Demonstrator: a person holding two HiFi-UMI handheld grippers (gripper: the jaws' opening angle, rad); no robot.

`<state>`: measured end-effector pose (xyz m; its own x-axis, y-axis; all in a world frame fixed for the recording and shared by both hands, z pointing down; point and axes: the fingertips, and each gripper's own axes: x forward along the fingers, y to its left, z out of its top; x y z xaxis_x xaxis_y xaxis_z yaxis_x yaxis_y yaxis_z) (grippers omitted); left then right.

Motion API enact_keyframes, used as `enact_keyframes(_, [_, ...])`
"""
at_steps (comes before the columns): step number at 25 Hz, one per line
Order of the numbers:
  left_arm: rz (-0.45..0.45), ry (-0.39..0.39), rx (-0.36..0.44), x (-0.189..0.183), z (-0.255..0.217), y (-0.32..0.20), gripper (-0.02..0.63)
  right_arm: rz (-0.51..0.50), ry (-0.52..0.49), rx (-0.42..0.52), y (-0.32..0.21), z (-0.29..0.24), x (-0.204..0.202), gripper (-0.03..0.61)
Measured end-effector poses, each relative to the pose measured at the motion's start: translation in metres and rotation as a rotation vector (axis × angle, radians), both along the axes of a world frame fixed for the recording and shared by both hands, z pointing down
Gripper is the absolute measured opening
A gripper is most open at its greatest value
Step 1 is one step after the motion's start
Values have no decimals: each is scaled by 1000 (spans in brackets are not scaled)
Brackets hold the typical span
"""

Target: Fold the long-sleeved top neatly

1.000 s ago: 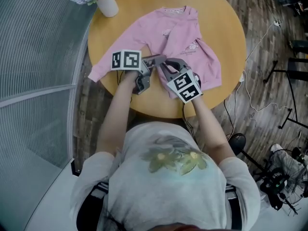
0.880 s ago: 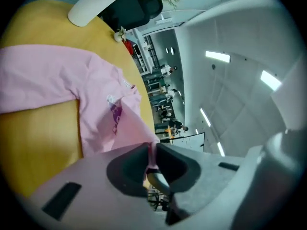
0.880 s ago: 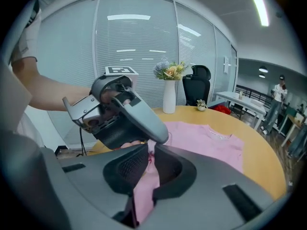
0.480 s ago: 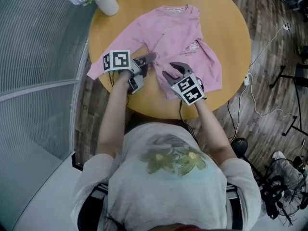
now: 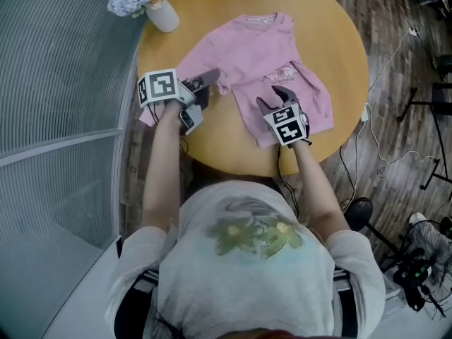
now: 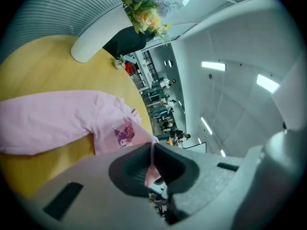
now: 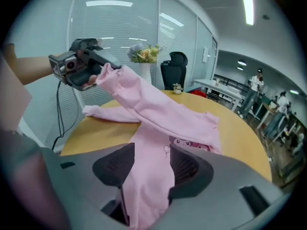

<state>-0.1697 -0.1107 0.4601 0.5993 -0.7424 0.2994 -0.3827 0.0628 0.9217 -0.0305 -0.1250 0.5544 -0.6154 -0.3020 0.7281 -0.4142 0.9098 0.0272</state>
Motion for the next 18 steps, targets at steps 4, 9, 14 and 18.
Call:
enact_keyframes(4, [24, -1, 21, -17, -12, 2, 26, 376, -224, -357, -32, 22, 1, 239])
enact_keyframes(9, [8, -22, 2, -44, -8, 10, 26, 822, -626, -760, -67, 32, 20, 245])
enact_keyframes(14, [3, -6, -19, -85, -4, 25, 26, 1083, -757, -875, -95, 61, 12, 245])
enact_keyframes(18, [6, -6, -20, -103, 1, 27, 26, 1185, -811, -914, -113, 81, 9, 244])
